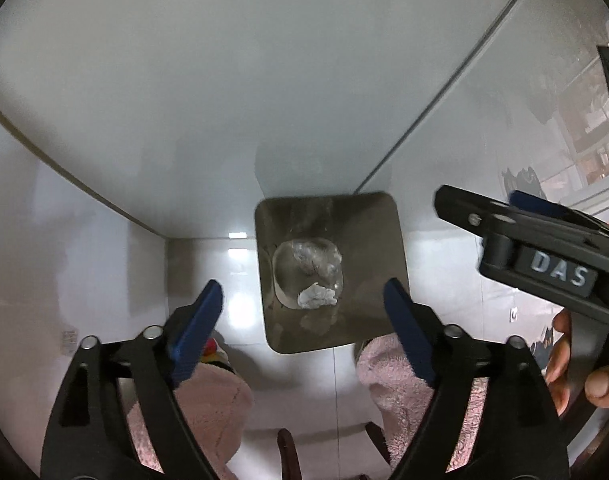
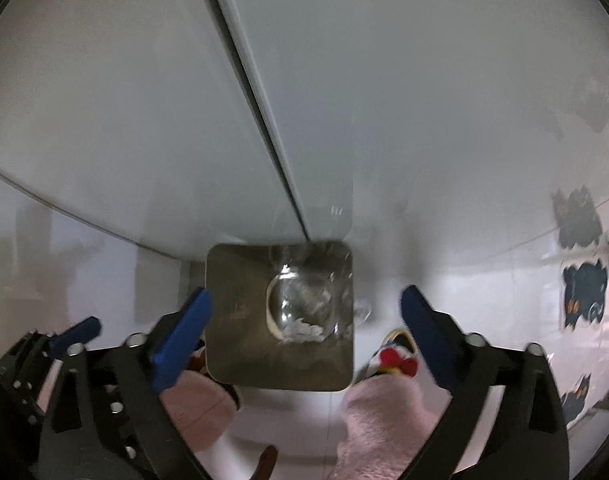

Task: Collect trash
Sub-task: 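Open both tools to drop the tissue and bag into the bin, then raise both tools back toward the counter trash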

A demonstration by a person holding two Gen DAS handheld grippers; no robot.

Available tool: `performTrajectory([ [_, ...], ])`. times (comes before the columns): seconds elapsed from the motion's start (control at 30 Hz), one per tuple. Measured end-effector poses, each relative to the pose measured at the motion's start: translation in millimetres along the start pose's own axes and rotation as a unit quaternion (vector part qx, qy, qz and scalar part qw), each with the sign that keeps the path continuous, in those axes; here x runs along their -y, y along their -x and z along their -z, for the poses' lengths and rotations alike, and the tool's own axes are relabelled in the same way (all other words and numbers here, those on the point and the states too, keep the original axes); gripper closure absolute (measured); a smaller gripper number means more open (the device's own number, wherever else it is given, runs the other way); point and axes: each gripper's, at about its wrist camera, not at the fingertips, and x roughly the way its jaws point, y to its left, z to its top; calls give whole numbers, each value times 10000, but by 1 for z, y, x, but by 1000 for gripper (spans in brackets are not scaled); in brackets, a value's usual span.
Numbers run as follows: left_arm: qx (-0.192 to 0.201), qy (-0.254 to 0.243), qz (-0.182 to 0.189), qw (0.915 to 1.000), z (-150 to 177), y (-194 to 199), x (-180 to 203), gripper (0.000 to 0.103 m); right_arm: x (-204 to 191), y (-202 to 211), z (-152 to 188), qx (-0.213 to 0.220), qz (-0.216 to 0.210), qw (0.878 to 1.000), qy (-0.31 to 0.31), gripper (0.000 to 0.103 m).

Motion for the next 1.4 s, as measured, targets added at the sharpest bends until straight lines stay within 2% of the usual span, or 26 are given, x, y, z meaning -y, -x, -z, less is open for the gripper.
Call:
performTrajectory([
  [0.4,968,48,-47,9953,2,102,3,15,-1,100,1,825,-53,9966,45,3],
  [0.57,1486,-74,-112,9888,4,149,9,14,-3,146,4,1358,-31,9906,126,3],
  [0.63,1681,-70,-71,9857,4,165,10,14,-4,170,5,1664,-3,9859,181,3],
  [0.77,2012,-160,-6,9794,3,199,15,14,1,202,5,1995,-100,9797,151,3],
  [1.1,2266,-251,10,9737,-9,243,23,14,15,265,-12,2460,-275,9689,55,3],
  [1.4,2420,-299,84,9698,-30,264,33,14,21,286,-36,2655,-187,9639,105,3],
])
